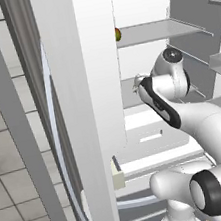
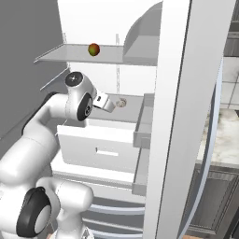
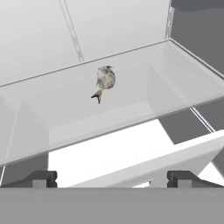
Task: Take the fish out of the fridge, briefly rinse it in the sink, and place it on the tray next to the sink.
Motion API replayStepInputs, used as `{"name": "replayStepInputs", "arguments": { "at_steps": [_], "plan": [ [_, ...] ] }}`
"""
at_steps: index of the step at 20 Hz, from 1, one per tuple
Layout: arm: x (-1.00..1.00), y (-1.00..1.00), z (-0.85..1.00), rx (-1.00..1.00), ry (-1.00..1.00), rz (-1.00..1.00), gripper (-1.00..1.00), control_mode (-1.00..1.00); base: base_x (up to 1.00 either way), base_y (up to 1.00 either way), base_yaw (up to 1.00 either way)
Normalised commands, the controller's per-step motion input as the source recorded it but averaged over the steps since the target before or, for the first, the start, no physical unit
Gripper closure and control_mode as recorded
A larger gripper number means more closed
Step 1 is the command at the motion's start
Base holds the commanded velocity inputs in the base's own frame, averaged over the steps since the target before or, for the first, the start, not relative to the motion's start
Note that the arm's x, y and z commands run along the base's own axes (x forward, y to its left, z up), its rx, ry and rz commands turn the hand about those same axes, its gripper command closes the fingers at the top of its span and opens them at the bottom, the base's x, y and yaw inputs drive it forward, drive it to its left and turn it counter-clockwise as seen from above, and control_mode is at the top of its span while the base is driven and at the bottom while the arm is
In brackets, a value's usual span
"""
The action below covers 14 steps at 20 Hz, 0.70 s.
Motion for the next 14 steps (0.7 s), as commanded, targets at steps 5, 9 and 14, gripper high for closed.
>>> {"name": "replayStepInputs", "arguments": {
  "at_steps": [5,9,14],
  "plan": [
    [0.01,0.0,-0.04,0.0,0.0,0.0,-1.0,-1.0,0.0,0.0,0.0],
    [0.28,0.0,-0.1,0.0,0.0,0.0,-1.0,-1.0,0.0,0.0,0.0],
    [0.17,0.0,0.0,0.01,0.0,0.0,-1.0,-1.0,0.0,0.0,0.0]
  ]
}}
